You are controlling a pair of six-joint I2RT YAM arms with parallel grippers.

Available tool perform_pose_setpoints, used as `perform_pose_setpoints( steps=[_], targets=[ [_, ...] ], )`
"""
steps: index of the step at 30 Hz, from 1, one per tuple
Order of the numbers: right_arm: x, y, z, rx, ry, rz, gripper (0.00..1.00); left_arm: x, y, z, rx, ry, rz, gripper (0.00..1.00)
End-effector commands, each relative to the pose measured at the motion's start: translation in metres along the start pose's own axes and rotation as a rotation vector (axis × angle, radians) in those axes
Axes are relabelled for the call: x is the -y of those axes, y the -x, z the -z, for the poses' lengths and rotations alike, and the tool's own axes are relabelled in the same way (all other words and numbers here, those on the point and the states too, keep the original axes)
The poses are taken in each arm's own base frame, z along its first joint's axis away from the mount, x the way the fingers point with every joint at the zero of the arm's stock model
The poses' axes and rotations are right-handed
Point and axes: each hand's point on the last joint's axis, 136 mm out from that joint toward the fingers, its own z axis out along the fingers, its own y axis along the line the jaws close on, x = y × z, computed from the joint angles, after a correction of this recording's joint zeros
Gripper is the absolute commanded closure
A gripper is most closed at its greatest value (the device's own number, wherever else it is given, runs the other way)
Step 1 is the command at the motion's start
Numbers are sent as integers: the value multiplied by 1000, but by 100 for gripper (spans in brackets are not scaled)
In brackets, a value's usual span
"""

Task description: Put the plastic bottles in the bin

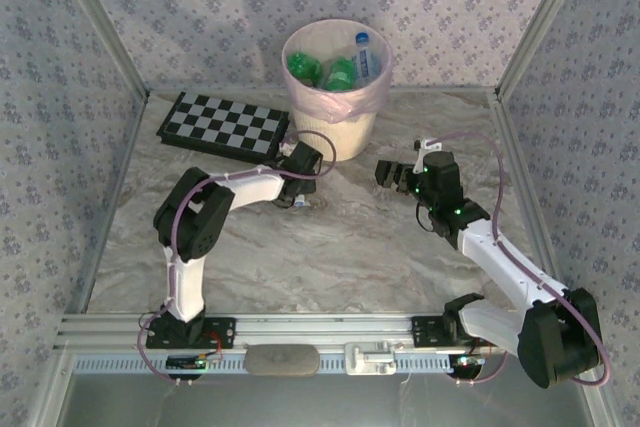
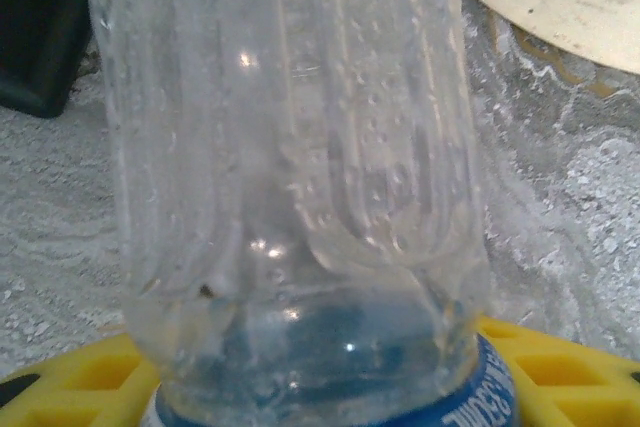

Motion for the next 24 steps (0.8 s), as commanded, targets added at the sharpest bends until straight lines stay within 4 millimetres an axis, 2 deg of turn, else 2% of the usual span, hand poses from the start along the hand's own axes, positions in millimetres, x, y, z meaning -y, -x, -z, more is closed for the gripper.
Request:
perform_pose_setpoints(
  steps=[1, 6, 12, 19, 24],
  targets=[
    [-7, 14, 1, 23, 6, -16, 1, -8, 6, 15, 28, 0, 1, 48],
    [-10, 11, -4, 8, 14, -18, 1, -22, 4, 35, 64, 6, 18, 48],
    [-16, 7, -12, -4, 29, -22, 1, -40, 9, 74, 132, -15, 63, 48],
    [-24, 2, -18, -18, 49, -16, 1, -59, 46, 146, 330, -66, 121, 47],
    [-26, -1, -20, -27, 51, -16, 1, -61, 82, 203, 479, -164, 126, 47]
  ],
)
